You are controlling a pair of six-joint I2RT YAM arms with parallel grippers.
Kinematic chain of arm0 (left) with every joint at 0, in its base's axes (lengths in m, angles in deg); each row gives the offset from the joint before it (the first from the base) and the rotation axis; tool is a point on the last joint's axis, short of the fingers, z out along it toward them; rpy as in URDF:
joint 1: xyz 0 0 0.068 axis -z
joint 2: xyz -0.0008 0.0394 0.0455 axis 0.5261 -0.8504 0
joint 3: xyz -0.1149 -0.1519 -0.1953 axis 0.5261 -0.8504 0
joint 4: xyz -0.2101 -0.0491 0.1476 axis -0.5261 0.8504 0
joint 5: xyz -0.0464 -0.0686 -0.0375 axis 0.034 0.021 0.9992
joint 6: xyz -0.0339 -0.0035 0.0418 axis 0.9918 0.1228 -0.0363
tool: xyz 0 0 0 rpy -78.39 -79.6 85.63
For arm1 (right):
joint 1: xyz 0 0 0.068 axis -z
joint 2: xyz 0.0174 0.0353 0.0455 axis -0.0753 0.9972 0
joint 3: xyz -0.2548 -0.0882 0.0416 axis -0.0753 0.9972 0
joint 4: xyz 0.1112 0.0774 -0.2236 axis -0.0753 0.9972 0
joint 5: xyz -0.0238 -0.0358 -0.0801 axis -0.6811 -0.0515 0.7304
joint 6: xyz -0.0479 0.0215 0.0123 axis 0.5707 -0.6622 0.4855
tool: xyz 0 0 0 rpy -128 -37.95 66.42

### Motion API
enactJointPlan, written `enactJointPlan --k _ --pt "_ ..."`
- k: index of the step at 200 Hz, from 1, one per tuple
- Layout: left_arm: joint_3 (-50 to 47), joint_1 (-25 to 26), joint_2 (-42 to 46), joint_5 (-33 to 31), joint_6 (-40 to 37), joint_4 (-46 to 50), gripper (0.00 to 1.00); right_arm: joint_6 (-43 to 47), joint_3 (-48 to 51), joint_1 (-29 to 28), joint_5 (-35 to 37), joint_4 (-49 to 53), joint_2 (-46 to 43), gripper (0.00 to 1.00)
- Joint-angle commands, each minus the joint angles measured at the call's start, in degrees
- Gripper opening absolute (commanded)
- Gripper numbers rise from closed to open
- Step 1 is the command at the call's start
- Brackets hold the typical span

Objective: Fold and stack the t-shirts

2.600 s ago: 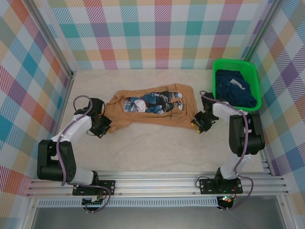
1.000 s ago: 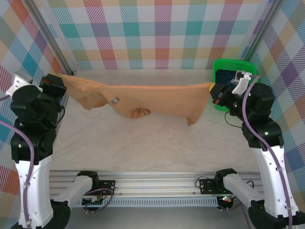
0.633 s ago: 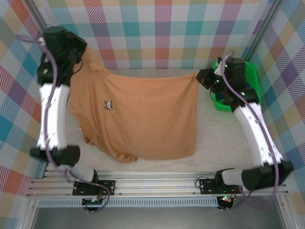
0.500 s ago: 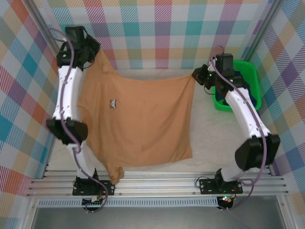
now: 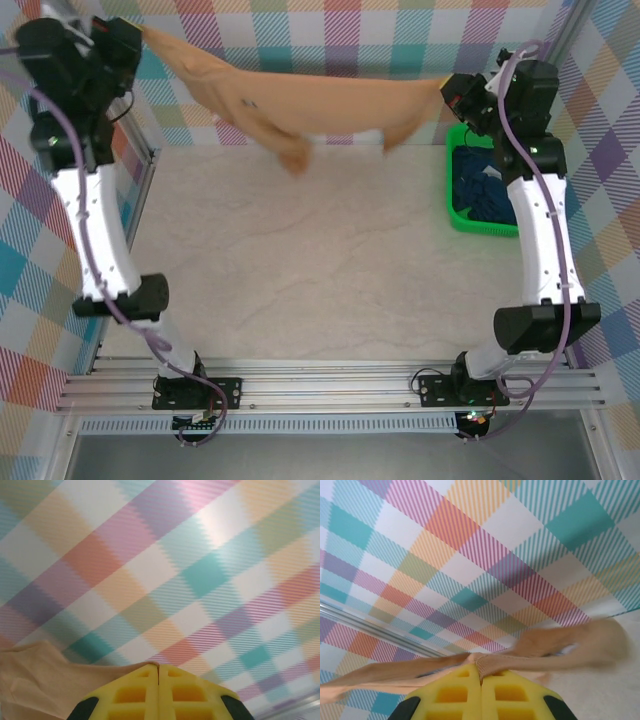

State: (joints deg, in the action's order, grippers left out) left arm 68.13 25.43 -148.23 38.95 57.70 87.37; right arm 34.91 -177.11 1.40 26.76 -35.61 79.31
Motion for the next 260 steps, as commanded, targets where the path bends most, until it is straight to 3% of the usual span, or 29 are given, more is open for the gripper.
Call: enactJointPlan --k 1,44,67,89,108,147,187,223,260 --pt "-11.6 0.7 7.6 3.1 1.2 -2.6 0.0 0.2 4.8 0.3 -1.3 -1.0 -3.3 0.0" --pt "-62.8 3.6 31.2 -2.0 3.4 0.4 0.0 -2.0 28.1 -1.4 -6.0 -2.1 -7.7 0.0" --pt "-89.9 5.9 38.9 0.1 9.0 -5.6 0.0 -0.9 40.5 -2.9 -6.5 -0.3 -6.3 0.0" --pt "-105.6 10.3 41.1 -1.9 10.9 -9.0 0.0 -0.5 50.0 -3.7 -5.5 -0.4 -2.3 0.0" --pt "-115.0 13.8 39.0 -1.2 14.5 -11.8 0.0 0.9 52.2 -4.6 -5.4 0.9 3.4 0.0" --pt "-123.7 21.5 38.6 -3.3 22.8 -14.1 0.0 4.0 49.7 -7.2 -0.9 10.5 10.0 0.0" --pt "-120.4 25.3 46.1 -6.8 27.3 -7.0 0.0 0.7 53.6 -7.9 8.1 17.7 1.2 0.0" --pt "-117.8 27.5 48.0 -4.6 28.6 -4.3 0.0 1.3 57.5 -8.5 12.5 20.9 -6.6 0.0" --pt "-113.7 33.3 52.8 -11.2 29.9 4.1 0.0 0.5 60.8 -8.5 19.1 25.8 -14.4 0.0"
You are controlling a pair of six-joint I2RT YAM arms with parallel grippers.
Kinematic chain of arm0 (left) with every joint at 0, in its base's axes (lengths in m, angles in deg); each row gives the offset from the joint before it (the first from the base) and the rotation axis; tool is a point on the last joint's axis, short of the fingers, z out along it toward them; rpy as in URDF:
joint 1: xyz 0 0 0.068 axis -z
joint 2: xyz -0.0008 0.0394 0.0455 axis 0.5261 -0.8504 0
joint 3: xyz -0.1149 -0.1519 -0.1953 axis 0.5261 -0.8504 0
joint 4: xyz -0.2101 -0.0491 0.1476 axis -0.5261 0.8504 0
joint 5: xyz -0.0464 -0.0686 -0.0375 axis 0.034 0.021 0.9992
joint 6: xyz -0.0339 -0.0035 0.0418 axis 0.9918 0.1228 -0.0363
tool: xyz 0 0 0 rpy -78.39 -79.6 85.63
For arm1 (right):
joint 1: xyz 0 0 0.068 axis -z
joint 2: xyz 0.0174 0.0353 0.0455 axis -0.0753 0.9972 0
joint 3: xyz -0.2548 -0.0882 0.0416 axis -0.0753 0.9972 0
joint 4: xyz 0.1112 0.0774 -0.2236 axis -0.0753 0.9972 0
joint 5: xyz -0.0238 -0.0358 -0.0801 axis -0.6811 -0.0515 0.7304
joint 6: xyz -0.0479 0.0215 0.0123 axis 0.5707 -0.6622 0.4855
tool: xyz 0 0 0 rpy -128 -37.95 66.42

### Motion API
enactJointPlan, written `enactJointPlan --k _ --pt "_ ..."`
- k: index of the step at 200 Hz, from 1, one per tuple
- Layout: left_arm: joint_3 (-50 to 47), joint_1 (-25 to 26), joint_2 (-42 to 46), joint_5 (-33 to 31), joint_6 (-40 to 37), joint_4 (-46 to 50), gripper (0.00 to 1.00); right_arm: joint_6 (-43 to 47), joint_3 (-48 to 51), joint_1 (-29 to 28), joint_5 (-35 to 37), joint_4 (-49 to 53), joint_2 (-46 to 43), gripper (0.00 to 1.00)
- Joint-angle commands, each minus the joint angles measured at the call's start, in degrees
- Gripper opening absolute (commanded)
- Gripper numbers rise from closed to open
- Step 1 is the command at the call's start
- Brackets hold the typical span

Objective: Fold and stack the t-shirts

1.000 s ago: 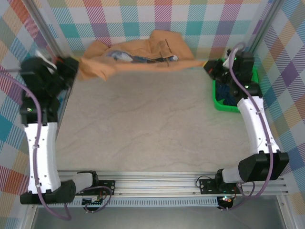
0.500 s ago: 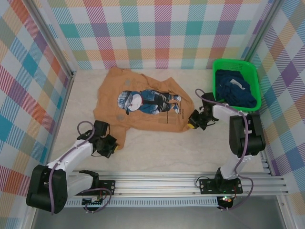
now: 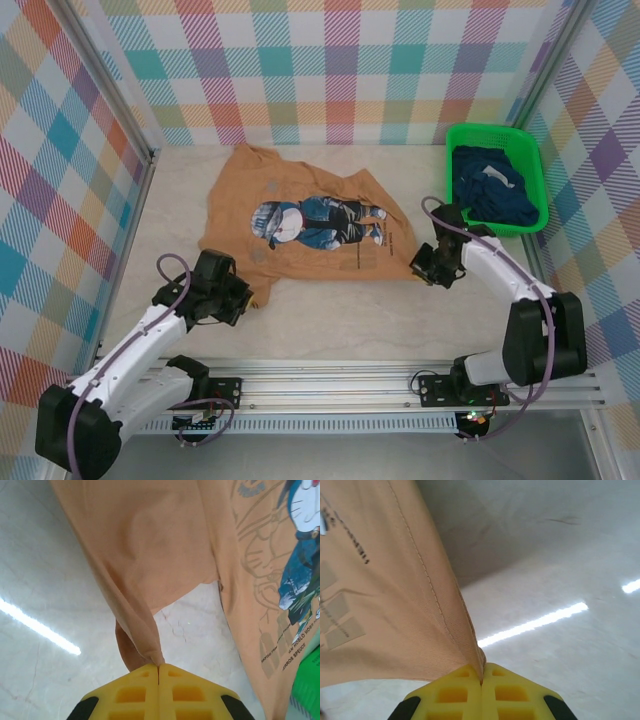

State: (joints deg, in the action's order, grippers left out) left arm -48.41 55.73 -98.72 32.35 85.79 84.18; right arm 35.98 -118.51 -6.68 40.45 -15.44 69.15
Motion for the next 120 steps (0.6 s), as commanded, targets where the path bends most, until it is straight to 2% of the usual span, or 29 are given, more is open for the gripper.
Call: enactJointPlan --k 1,16,32,45,67,85,100,120 --pt "2.8 3.1 3.5 -4.7 1.8 7.4 0.0 -0.6 2.2 -0.4 5.4 5.6 -4.3 0.0" --pt "2.8 5.4 5.1 -8.2 1.6 9.1 0.0 -1.4 3.6 -0.4 4.4 6.2 -4.7 0.0" --pt "3.0 5.6 6.0 -9.8 1.9 9.4 0.0 -1.2 4.3 -0.8 1.9 3.5 -6.2 0.0" --pt "7.9 5.6 6.5 -15.9 0.1 12.4 0.0 1.4 1.8 -2.2 0.3 -0.8 -8.5 0.0" --pt "25.5 5.6 4.1 -32.1 -9.8 17.5 0.0 7.7 -7.1 -5.1 -0.4 -6.4 -11.6 0.0" --pt "39.6 5.6 0.1 -43.6 -19.8 18.5 0.0 10.2 -12.1 -5.3 -6.2 -13.3 -13.1 0.0" --pt "49.6 5.6 -2.9 -48.5 -28.2 17.0 0.0 10.3 -15.9 -5.7 -12.7 -16.3 -12.7 0.0" --pt "57.7 5.6 -4.3 -52.1 -35.0 13.1 0.0 9.8 -19.4 -8.4 -15.8 -18.5 -14.0 0.0"
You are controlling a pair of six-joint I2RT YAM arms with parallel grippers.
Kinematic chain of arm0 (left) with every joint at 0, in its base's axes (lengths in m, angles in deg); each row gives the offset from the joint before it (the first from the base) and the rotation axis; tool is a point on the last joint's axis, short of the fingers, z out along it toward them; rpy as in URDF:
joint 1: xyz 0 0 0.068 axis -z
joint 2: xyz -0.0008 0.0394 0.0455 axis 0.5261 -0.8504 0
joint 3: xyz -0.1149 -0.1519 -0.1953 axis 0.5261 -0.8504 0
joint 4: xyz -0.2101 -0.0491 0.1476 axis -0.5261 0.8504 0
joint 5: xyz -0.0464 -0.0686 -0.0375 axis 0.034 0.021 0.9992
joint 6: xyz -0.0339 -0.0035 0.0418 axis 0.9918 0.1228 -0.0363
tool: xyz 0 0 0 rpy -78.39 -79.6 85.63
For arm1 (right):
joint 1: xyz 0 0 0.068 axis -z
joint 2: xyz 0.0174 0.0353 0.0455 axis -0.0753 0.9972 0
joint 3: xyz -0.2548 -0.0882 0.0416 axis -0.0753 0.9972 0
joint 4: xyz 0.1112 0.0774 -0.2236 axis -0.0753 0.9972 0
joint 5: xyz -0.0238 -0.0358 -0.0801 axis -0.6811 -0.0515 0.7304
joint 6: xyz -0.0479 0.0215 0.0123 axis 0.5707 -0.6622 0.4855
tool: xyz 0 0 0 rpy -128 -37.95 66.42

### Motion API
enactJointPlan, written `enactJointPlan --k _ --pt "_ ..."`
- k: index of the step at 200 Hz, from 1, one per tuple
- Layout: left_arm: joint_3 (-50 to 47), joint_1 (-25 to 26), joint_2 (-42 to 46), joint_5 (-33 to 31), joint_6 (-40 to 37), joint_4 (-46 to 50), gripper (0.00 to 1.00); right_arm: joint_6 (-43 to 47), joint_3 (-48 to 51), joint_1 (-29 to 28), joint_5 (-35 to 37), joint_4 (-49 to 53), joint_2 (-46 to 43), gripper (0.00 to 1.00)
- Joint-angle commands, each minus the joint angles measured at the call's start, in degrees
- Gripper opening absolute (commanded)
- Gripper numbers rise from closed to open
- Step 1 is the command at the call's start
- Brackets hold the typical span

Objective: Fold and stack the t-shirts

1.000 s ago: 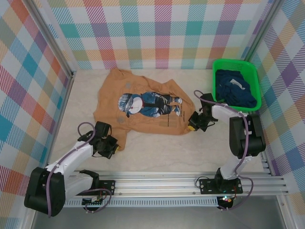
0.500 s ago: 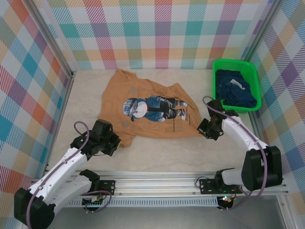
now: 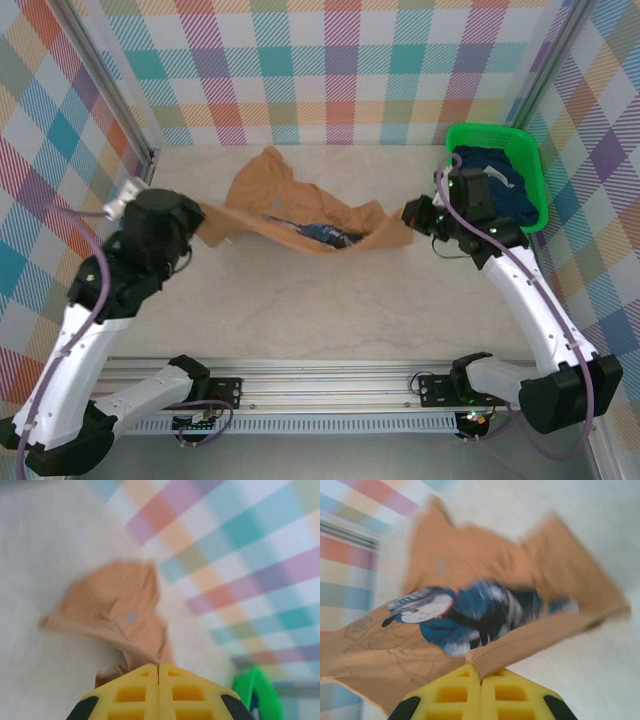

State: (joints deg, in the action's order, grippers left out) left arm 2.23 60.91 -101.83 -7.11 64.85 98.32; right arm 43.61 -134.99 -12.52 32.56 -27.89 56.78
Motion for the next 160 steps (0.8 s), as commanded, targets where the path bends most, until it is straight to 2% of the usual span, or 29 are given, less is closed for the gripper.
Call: enactJointPlan --k 1,27,44,55,68,85,111,136,160 --pt "7.4 0.5 -1.1 -12.7 -14.4 -1.3 0.0 2.2 -3.0 -2.8 -7.8 -6.0 -1.8 0.0" --pt "14.9 0.5 -1.8 -16.2 -24.6 -9.7 0.0 -0.4 -5.1 -5.7 -8.7 -7.7 -6.5 0.0" --pt "20.9 0.5 -5.4 -15.3 -31.2 -14.9 0.0 -4.3 -5.6 -6.3 -9.3 -8.9 -8.5 0.0" --pt "26.9 0.4 -10.5 -13.9 -34.6 -14.3 0.0 -7.0 -6.2 -6.4 -9.3 -8.7 -8.3 0.0" --pt "37.5 -1.5 -19.4 -11.7 -35.1 -8.4 0.0 -10.2 -6.8 -6.5 -8.4 -8.6 -6.7 0.0" --pt "49.8 -8.0 -31.4 -1.8 -30.9 -1.3 0.0 -14.1 -8.5 -6.5 -7.6 -8.7 -2.2 0.0" --pt "62.2 -18.4 -47.7 16.6 -21.3 -0.2 0.0 -18.7 -13.8 -5.5 -4.3 -6.0 7.5 0.0" --pt "73.1 -23.4 -61.7 31.8 -15.7 -4.4 0.0 -18.8 -20.8 -1.5 -3.9 -6.5 17.1 0.0" --pt "78.5 -24.8 -68.3 40.6 -11.9 -11.9 0.0 -18.6 -28.4 3.8 -5.2 -8.6 24.1 0.0"
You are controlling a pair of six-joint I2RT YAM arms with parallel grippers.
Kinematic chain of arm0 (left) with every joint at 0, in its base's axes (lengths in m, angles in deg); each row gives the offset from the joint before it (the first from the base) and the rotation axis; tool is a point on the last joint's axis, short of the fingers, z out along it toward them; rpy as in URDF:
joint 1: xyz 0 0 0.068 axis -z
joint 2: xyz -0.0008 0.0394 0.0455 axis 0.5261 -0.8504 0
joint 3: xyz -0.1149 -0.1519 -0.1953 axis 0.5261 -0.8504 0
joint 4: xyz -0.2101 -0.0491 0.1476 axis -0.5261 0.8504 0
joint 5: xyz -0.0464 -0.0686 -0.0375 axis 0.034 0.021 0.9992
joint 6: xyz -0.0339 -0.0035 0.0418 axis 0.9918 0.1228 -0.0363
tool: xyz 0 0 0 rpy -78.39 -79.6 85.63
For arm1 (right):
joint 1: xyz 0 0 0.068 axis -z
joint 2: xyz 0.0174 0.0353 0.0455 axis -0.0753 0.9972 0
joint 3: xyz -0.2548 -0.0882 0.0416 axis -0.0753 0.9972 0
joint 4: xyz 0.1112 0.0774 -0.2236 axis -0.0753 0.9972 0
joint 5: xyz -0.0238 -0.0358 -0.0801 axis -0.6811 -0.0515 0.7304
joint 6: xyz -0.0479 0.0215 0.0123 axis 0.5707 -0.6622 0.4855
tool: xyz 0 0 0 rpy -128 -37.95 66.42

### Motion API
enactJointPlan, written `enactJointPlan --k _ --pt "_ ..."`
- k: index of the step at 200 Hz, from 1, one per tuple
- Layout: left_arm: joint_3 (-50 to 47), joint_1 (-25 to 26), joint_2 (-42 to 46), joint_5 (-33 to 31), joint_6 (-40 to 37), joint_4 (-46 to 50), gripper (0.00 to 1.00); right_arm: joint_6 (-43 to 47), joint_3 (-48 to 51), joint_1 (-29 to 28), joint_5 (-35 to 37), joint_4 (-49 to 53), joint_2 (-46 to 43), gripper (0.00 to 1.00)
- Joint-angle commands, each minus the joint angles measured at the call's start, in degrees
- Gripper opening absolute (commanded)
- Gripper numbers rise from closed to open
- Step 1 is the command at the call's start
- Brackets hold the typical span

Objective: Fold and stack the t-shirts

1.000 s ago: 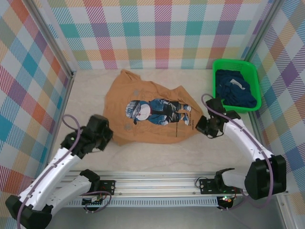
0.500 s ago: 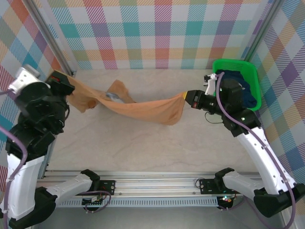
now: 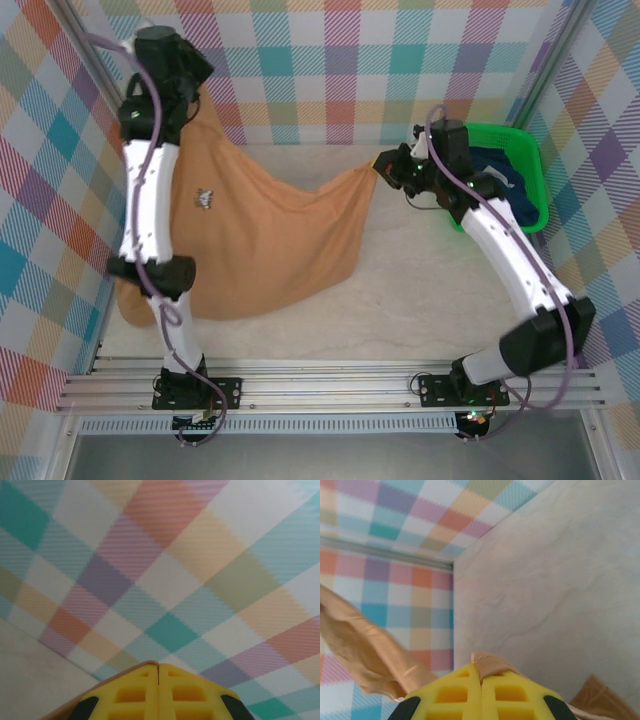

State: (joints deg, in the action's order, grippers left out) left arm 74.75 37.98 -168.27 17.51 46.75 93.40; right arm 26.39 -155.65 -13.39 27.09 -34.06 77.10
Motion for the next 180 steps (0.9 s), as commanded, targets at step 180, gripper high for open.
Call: enactJointPlan --k 180 --pt "-88.3 -2.1 58.1 12.4 10.3 -10.3 0.0 2.3 20.6 7.0 -5.9 -3.8 -7.3 0.0"
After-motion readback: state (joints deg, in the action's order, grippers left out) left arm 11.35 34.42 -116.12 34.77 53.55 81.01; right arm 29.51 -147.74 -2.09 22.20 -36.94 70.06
